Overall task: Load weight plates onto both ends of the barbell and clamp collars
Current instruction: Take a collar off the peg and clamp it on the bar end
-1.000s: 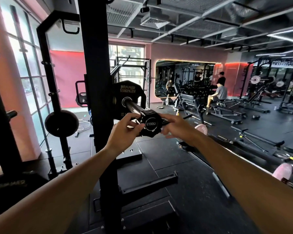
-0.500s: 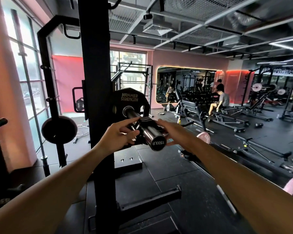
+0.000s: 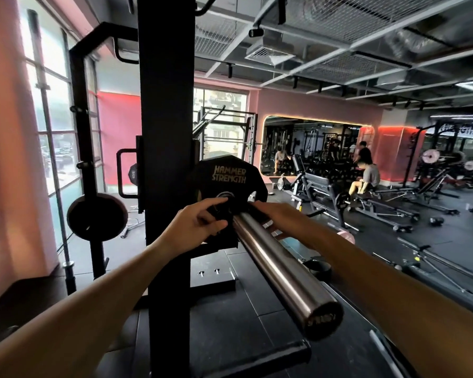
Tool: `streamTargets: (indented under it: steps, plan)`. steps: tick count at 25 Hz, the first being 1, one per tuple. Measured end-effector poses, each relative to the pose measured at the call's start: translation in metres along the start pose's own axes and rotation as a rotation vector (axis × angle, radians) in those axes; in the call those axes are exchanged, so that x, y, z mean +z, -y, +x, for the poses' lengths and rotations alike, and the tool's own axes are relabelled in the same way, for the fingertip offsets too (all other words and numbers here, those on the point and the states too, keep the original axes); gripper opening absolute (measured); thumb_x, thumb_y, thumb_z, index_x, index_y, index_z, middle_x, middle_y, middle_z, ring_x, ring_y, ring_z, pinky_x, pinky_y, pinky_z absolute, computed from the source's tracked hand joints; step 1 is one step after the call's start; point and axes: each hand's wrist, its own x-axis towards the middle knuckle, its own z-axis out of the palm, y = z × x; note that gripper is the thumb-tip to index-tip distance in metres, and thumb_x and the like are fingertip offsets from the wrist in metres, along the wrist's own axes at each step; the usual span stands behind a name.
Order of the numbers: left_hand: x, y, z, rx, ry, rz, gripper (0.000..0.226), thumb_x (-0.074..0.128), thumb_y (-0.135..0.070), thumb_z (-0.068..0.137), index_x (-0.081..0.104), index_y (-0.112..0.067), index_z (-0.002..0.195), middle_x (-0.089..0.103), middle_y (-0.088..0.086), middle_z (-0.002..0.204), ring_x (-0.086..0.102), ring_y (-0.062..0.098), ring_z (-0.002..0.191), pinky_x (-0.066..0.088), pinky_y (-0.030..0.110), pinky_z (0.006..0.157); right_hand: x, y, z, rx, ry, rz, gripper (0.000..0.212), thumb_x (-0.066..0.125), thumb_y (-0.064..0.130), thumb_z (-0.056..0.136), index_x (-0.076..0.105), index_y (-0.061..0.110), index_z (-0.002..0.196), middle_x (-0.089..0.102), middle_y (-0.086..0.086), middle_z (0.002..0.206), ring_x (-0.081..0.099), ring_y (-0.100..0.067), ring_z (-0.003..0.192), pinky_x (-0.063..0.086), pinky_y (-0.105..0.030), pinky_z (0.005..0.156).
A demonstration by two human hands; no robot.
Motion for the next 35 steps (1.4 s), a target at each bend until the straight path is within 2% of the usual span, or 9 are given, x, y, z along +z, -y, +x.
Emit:
streamTargets:
  steps: [2, 6, 10, 13, 16, 21, 26, 30, 35]
  plan:
    - [-0.005, 0.01, 0.011, 0.045, -0.037, 0.129, 0.059, 0.082, -0.019, 0.081, 0.058, -0.052, 0.125, 0.069, -0.001, 0.083, 0.073, 0.021, 0.071, 0.062, 0.037, 0.074, 0.0, 0.003, 0.015, -0.014, 0.016, -0.028, 0.052, 0.048, 0.069, 0.093, 0.071, 0.029, 0.116, 0.075, 0.001, 0.104, 0.074, -0.017, 0.083, 0.058, -0.044, 0.091]
    - [-0.013, 0.019, 0.032, 0.095, -0.052, 0.391, 0.085, 0.086, -0.023, 0.075, 0.041, -0.061, 0.137, 0.05, -0.02, 0.114, 0.065, 0.007, 0.084, 0.057, 0.025, 0.082, 0.002, 0.013, 0.039, -0.079, 0.041, -0.096, 0.048, 0.044, 0.06, 0.1, 0.066, 0.027, 0.128, 0.072, -0.003, 0.116, 0.072, -0.022, 0.094, 0.054, -0.038, 0.086]
    - [-0.012, 0.027, 0.043, 0.128, -0.02, 0.478, 0.079, 0.088, -0.022, 0.071, 0.051, -0.051, 0.134, 0.045, -0.026, 0.119, 0.063, 0.004, 0.087, 0.057, 0.027, 0.082, 0.0, 0.016, 0.065, -0.201, 0.042, -0.072, 0.039, 0.045, 0.039, 0.106, 0.064, 0.021, 0.135, 0.066, -0.008, 0.127, 0.071, -0.034, 0.102, 0.058, -0.039, 0.09]
    - [-0.019, 0.032, 0.046, 0.127, -0.074, 0.512, 0.063, 0.092, -0.04, 0.059, 0.061, -0.042, 0.114, 0.055, -0.021, 0.111, 0.064, 0.005, 0.079, 0.057, 0.035, 0.076, -0.008, 0.009, 0.08, -0.246, 0.032, -0.047, 0.029, 0.05, 0.021, 0.105, 0.069, 0.02, 0.127, 0.068, -0.003, 0.119, 0.075, -0.033, 0.09, 0.055, -0.021, 0.062]
    - [-0.022, 0.036, 0.044, 0.132, -0.116, 0.551, 0.062, 0.082, -0.062, 0.054, 0.06, -0.039, 0.106, 0.059, -0.02, 0.105, 0.065, 0.005, 0.074, 0.057, 0.036, 0.07, -0.01, 0.001, 0.091, -0.186, 0.054, 0.117, 0.016, 0.061, 0.016, 0.099, 0.072, 0.018, 0.11, 0.072, -0.008, 0.112, 0.075, -0.022, 0.074, 0.055, -0.022, 0.058]
    - [-0.017, 0.035, 0.043, 0.097, -0.075, 0.573, 0.061, 0.085, -0.061, 0.055, 0.05, -0.042, 0.101, 0.061, -0.019, 0.095, 0.064, 0.006, 0.073, 0.057, 0.04, 0.069, -0.011, -0.002, 0.098, -0.252, -0.037, 0.215, 0.009, 0.075, 0.02, 0.087, 0.076, 0.019, 0.096, 0.078, -0.004, 0.095, 0.077, -0.023, 0.076, 0.06, -0.038, 0.079]
    - [-0.008, 0.025, 0.048, 0.017, 0.052, 0.715, 0.103, 0.079, -0.07, 0.052, 0.024, -0.058, 0.138, 0.068, -0.016, 0.077, 0.067, -0.001, 0.068, 0.056, 0.025, 0.066, -0.01, 0.02, 0.094, -0.428, -0.008, 0.109, 0.03, 0.08, 0.044, 0.081, 0.078, 0.029, 0.106, 0.079, 0.007, 0.092, 0.073, -0.003, 0.08, 0.051, -0.016, 0.073]
    - [-0.009, 0.028, 0.047, 0.058, 0.101, 0.45, 0.077, 0.082, -0.055, 0.066, 0.035, -0.059, 0.127, 0.073, -0.014, 0.084, 0.072, 0.002, 0.072, 0.058, 0.025, 0.068, -0.009, 0.032, 0.093, -0.485, 0.065, 0.065, 0.027, 0.076, 0.046, 0.085, 0.082, 0.026, 0.101, 0.078, 0.013, 0.087, 0.071, 0.003, 0.081, 0.053, -0.018, 0.079]
    - [-0.013, 0.034, 0.039, -0.026, 0.024, 0.198, 0.046, 0.08, -0.029, 0.083, 0.053, -0.055, 0.109, 0.069, -0.01, 0.079, 0.068, 0.006, 0.069, 0.055, 0.021, 0.069, -0.01, 0.035, 0.092, -0.39, -0.013, -0.022, 0.039, 0.066, 0.054, 0.089, 0.08, 0.017, 0.087, 0.076, -0.004, 0.089, 0.073, -0.019, 0.085, 0.063, -0.046, 0.081]
